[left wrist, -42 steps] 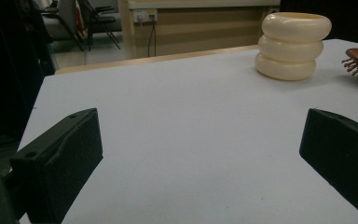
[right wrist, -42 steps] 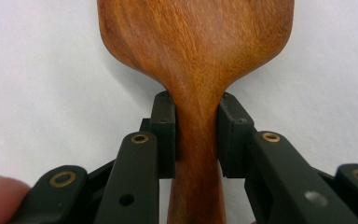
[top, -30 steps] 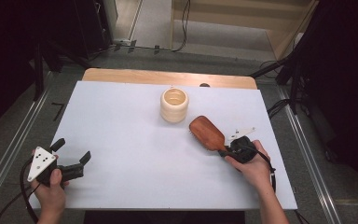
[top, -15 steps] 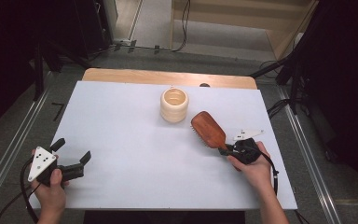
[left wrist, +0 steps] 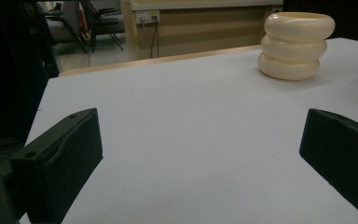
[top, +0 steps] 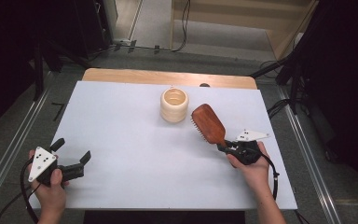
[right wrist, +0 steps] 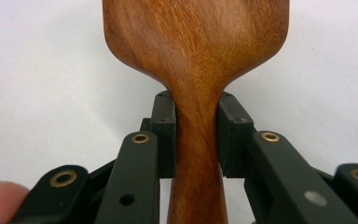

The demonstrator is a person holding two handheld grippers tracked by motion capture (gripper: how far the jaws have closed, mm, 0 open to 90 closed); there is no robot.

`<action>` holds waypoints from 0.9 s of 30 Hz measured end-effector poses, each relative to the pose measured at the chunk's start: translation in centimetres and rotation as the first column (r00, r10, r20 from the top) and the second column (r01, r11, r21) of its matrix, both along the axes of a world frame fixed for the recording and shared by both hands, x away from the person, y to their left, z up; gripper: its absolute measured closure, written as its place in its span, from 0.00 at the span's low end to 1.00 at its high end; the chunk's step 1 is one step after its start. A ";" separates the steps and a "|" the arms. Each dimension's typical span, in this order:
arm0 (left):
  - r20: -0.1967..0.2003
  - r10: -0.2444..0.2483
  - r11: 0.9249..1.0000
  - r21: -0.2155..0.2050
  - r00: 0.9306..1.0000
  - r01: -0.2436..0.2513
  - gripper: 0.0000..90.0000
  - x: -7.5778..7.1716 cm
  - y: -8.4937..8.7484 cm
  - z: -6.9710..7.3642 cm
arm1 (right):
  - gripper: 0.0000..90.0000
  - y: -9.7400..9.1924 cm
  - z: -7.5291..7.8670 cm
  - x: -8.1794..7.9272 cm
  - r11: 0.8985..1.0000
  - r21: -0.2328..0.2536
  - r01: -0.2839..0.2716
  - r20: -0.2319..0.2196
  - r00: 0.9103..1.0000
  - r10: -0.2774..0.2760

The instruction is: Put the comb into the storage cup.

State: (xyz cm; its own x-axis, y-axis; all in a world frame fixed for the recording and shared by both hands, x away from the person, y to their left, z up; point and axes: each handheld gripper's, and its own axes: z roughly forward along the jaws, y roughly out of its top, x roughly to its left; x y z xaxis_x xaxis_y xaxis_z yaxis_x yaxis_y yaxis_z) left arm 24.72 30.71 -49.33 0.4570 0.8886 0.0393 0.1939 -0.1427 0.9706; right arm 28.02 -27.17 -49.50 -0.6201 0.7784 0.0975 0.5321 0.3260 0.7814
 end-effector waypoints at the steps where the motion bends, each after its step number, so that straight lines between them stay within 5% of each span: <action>1: 0.000 0.000 1.000 0.000 1.000 0.000 0.00 0.0 0.0 0.0 | 0.78 0.0 0.1 0.0 1.000 0.007 -0.002 0.005 1.000 0.002; 10: -0.008 -0.002 0.999 -0.033 1.000 0.001 0.00 0.1 0.3 0.0 | 0.78 0.4 0.3 -0.7 0.998 0.049 0.037 0.099 0.994 -0.041; 15: -0.012 -0.005 1.000 -0.017 1.000 0.005 0.00 0.1 0.1 0.0 | 0.78 0.7 0.4 -1.0 0.996 0.073 0.042 0.138 0.989 -0.052; 27: -0.044 -0.067 0.998 -0.025 0.997 0.066 0.00 -0.1 -1.4 0.4 | 0.78 1.8 0.8 -1.6 0.993 0.116 0.005 0.204 0.979 -0.029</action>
State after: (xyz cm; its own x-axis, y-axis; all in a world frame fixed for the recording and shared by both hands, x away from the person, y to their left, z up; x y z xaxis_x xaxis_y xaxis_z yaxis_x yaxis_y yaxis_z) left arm 24.66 29.35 -48.94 0.5160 0.8566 -0.0027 0.2277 -0.1341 0.9645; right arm 26.45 -25.38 -48.70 -0.6229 0.7801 0.0584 0.3616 0.2209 0.9058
